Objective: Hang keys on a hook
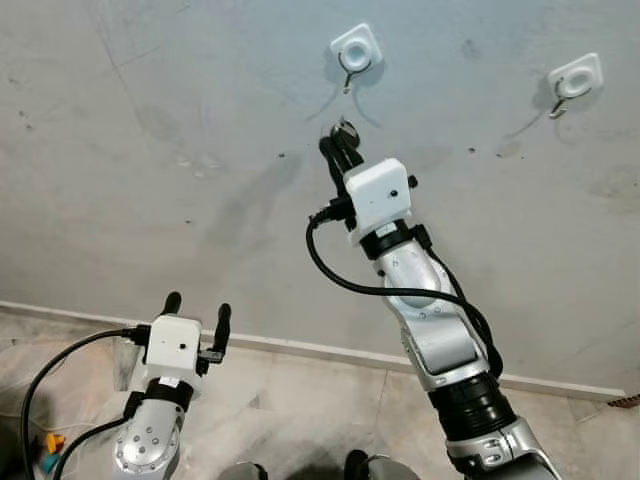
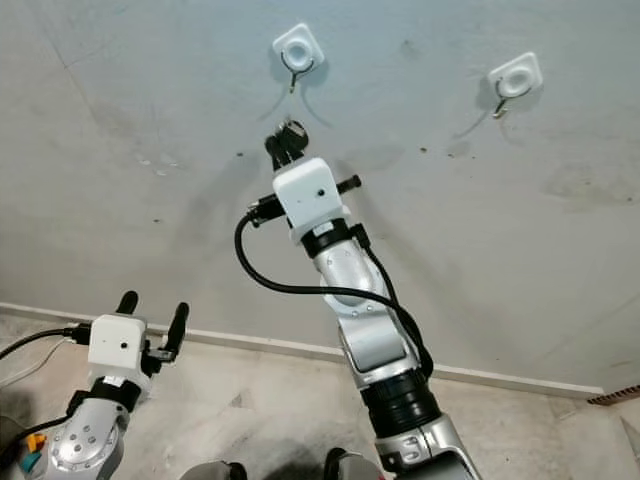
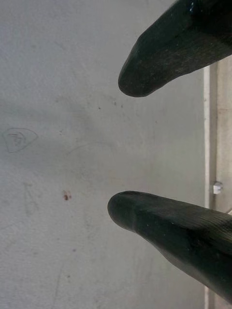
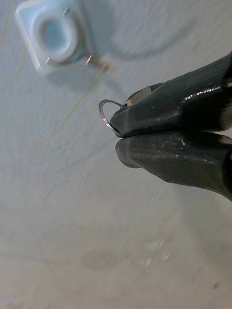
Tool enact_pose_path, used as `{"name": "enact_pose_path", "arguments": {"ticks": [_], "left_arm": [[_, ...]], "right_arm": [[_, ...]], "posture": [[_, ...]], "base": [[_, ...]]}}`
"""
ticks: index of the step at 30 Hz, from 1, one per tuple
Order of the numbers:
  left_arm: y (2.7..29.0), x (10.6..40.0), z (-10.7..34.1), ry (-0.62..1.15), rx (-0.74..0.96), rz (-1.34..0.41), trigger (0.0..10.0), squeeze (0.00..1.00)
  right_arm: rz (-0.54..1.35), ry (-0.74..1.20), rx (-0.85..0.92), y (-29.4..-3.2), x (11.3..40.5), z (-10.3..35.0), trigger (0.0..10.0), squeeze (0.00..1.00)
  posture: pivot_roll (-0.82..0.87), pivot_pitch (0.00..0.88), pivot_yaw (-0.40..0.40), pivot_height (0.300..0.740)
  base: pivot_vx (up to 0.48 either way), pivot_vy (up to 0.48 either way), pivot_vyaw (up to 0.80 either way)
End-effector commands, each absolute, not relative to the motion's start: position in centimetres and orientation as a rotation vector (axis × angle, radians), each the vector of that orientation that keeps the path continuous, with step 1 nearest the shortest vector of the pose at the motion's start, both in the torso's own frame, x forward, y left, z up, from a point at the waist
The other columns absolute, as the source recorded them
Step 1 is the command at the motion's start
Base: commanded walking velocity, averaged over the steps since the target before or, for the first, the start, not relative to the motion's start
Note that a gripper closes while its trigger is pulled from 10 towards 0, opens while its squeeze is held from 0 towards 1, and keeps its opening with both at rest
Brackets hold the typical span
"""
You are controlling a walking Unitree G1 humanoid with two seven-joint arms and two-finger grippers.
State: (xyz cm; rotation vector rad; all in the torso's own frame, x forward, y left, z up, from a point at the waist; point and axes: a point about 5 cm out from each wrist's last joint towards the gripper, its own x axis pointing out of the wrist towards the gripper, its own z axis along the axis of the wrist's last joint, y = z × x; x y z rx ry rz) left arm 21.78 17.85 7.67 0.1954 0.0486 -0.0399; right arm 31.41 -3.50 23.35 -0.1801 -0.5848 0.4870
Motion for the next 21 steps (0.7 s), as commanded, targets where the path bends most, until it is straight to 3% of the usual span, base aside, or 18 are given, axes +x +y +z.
{"name": "enact_pose_path", "arguments": {"ticks": [1, 21], "left_arm": [[18.1, 21.5, 7.6, 0.059, 0.205, -0.026, 10.0, 0.00], [17.7, 22.5, 7.8, 0.050, 0.195, -0.039, 10.0, 0.00]], "right_arm": [[0.534, -0.615, -0.156, -3.1, 31.2, 24.2, 10.0, 0.00], [0.614, -0.621, -0.101, -4.5, 32.8, 25.9, 10.0, 0.00]], "posture": [[0.21, 0.221, -0.015, 0.740], [0.19, 0.208, -0.005, 0.740]], "base": [[0.000, 0.000, 0.00], [0.000, 0.000, 0.00]]}}
